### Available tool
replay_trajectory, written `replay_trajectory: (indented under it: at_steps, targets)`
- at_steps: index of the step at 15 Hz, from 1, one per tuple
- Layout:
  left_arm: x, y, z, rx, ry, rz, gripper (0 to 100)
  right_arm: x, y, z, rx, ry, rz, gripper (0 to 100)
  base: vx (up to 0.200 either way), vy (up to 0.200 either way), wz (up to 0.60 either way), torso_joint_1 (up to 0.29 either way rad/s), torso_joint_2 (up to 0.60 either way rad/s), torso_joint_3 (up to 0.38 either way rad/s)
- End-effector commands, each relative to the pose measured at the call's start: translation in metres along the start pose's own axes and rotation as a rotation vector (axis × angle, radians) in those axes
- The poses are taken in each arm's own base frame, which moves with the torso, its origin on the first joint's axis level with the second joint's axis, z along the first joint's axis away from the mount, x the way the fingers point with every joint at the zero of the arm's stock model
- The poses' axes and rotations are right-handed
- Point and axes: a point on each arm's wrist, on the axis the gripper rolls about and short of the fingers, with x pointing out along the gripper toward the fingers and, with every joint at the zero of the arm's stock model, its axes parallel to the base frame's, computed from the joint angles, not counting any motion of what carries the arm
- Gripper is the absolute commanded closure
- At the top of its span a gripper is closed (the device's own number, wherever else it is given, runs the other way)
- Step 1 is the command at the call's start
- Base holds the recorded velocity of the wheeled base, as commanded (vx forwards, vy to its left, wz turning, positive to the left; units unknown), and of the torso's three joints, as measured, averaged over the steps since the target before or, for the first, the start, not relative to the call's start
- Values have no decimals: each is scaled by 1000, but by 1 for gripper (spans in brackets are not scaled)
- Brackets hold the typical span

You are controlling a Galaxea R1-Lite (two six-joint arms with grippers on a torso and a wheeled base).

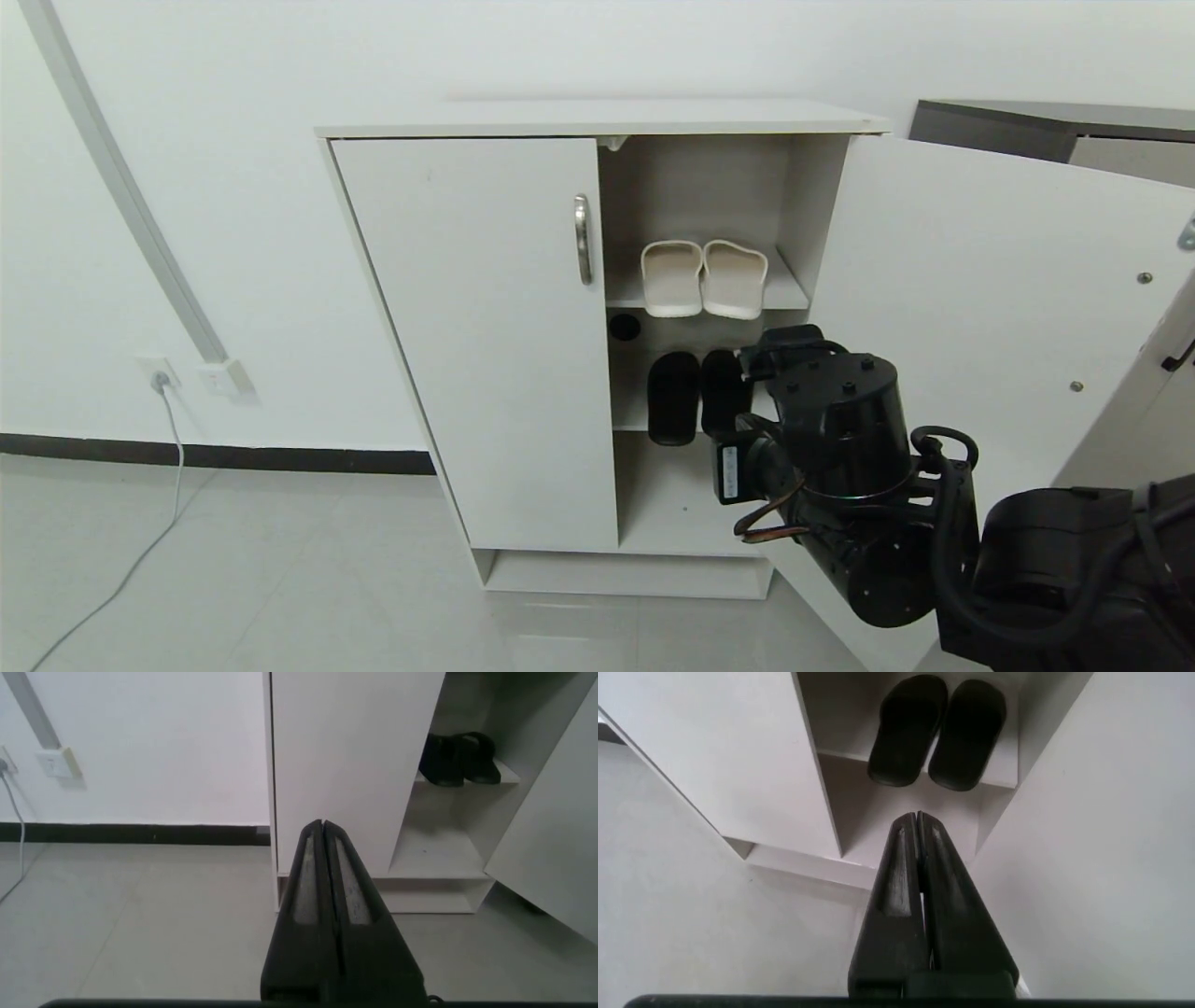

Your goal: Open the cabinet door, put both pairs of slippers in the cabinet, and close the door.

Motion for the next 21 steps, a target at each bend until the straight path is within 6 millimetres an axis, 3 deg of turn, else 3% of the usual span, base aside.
replay_trajectory:
  at_steps: [1,7,21]
  targets:
    - [0,0,0,0,2,1,100,0,0,0,-1,1,0,100,0,0,0,0,0,0]
    - [0,0,0,0,2,1,100,0,0,-1,-3,3,0,100,0,0,0,0,-20,-23]
    - [0,0,0,0,2,1,100,0,0,-2,-8,6,-1,100,0,0,0,84,-423,-345]
